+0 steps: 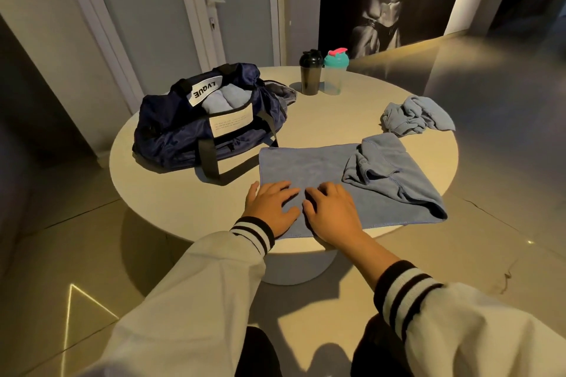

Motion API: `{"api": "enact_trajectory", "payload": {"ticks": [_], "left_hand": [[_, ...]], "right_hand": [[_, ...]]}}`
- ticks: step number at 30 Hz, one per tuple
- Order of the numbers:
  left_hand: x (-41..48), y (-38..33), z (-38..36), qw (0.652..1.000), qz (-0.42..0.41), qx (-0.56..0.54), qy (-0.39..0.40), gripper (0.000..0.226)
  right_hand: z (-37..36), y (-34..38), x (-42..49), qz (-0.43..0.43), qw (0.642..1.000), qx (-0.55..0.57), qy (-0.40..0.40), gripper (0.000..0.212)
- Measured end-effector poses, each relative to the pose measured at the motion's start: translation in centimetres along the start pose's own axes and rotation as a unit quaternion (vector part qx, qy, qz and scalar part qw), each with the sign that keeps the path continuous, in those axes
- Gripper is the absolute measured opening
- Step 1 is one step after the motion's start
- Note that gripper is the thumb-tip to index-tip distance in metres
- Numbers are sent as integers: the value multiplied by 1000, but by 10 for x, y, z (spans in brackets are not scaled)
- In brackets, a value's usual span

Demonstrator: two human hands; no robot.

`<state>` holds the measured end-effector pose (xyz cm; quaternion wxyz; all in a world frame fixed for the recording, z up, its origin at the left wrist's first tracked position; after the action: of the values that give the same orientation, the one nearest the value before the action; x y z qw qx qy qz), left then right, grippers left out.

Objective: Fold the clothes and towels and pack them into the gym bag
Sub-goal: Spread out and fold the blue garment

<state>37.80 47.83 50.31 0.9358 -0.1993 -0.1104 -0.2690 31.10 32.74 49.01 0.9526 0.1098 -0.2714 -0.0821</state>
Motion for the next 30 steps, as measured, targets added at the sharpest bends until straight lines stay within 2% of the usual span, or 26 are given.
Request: {"api": "enact_trajectory", "payload": {"ticks": [3, 6, 8, 10, 11, 13, 16, 19, 23, 25, 27, 28, 30], "left_hand": [[-9, -4, -1, 1000, 8, -5, 17, 52], [-14, -7, 2, 999, 37, -38, -7, 49], [-17, -15, 4, 994, 46, -84, -58, 43], [-21, -31, 3, 988, 49, -121, -81, 40], [-23, -37, 1, 990, 42, -116, -65, 41], [-26, -43, -5, 997, 19, -72, -13, 45], [-26, -39, -7, 998, 21, -66, 6, 46], [-26, -33, -7, 992, 49, -112, -9, 46], [-25, -26, -8, 975, 84, -202, -48, 38], [-24, -22, -6, 942, 147, -291, -75, 31], [-21, -17, -1, 908, 206, -349, -108, 23], [-19, -14, 1, 896, 224, -364, -124, 20], [-17, -6, 4, 867, 247, -407, -148, 19]], "right_hand": [[4, 2, -2, 14, 1000, 18, 6, 33], [16, -4, -5, 4, 998, 62, 2, 35], [26, -14, -6, -34, 996, 52, -67, 35], [37, -26, -5, -115, 986, 6, -125, 36], [41, -32, -3, -159, 980, -14, -116, 38], [42, -43, -1, -224, 973, -38, -49, 44], [35, -57, 6, -260, 964, -25, 46, 53], [30, -62, 20, -248, 966, -13, 75, 54], [35, -57, 34, -231, 973, -8, 30, 53], [40, -46, 41, -166, 985, 16, -45, 52], [45, -25, 47, -59, 990, 81, -95, 50], [45, -12, 48, -9, 990, 117, -76, 47], [38, 17, 43, 51, 988, 141, 32, 40]]}}
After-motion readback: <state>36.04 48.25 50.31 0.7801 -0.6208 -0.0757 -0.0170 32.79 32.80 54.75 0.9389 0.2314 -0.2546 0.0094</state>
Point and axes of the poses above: each hand's wrist, its own x-axis towards the middle knuckle, its own z-axis out of the back of the hand, y = z × x, the point moved 2 cm from there along x, towards the middle knuckle, and after that the axes turned 14 degrees about -y, right-handed, at the moved point
